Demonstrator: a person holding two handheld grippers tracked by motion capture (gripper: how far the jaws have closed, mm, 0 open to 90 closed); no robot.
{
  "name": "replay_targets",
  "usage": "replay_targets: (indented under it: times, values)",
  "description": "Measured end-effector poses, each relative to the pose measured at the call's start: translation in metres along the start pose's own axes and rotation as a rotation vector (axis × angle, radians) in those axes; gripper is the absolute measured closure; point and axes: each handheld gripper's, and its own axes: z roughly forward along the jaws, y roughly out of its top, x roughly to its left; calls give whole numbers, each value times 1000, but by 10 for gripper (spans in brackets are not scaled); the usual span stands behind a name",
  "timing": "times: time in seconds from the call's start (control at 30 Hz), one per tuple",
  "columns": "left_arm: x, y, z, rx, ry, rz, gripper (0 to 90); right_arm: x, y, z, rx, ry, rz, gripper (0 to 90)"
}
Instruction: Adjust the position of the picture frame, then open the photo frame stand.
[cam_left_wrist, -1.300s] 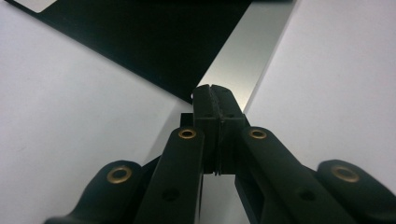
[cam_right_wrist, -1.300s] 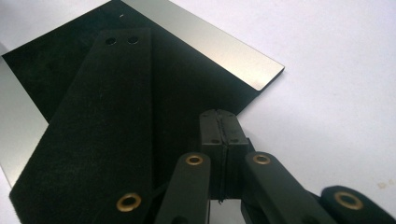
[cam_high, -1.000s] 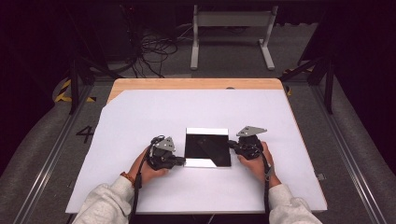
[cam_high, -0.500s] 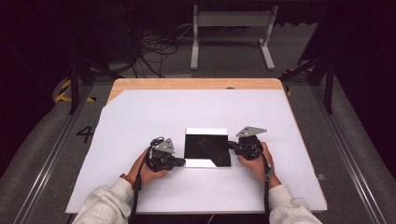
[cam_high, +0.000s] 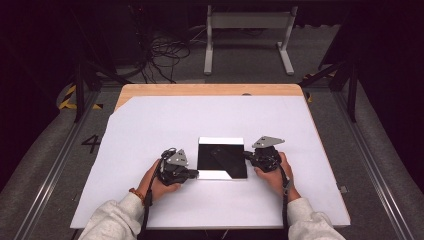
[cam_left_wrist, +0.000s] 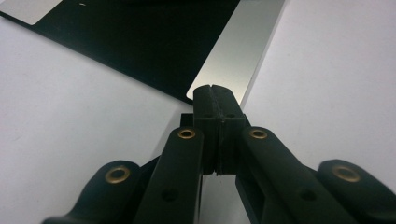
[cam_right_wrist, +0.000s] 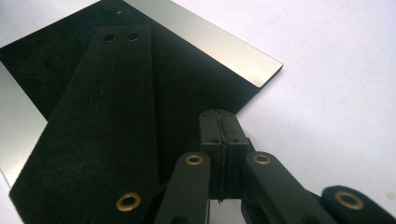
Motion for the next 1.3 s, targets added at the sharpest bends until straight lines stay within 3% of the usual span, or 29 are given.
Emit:
replay_targets:
  times: [0.1, 0.27, 0.53, 0.63, 0.8, 0.93, 1.0, 1.07, 1.13, 1.3]
  values:
    - [-1, -1, -3, 13, 32, 17, 866, 0, 0, -1, 0, -8, -3, 900]
    - [3, -16, -24, -44, 83, -16, 809, 1, 2, -13, 7, -18, -38, 900]
    - [-4, -32, -47, -100, 123, 2, 694, 6, -3, -32, 28, 31, -72, 863]
    - [-7, -38, -53, -124, 118, -4, 659, 9, -7, -39, 34, 47, -81, 861]
    - [-9, -44, -56, -98, 135, 12, 583, 14, -13, -49, 53, 71, -94, 866]
    - [-10, -49, -59, -99, 150, -6, 508, 20, -17, -56, 69, 85, -117, 864]
    - [-11, -53, -61, -105, 179, -19, 460, 23, -19, -59, 75, 91, -124, 860]
    - [-12, -58, -63, -114, 189, -42, 423, 26, -21, -61, 93, 100, -136, 854]
    - [-14, -64, -65, -116, 230, -59, 359, 29, -23, -61, 108, 110, -149, 851]
    - [-14, -75, -74, -117, 250, -114, 240, 32, -24, -61, 126, 114, -156, 833]
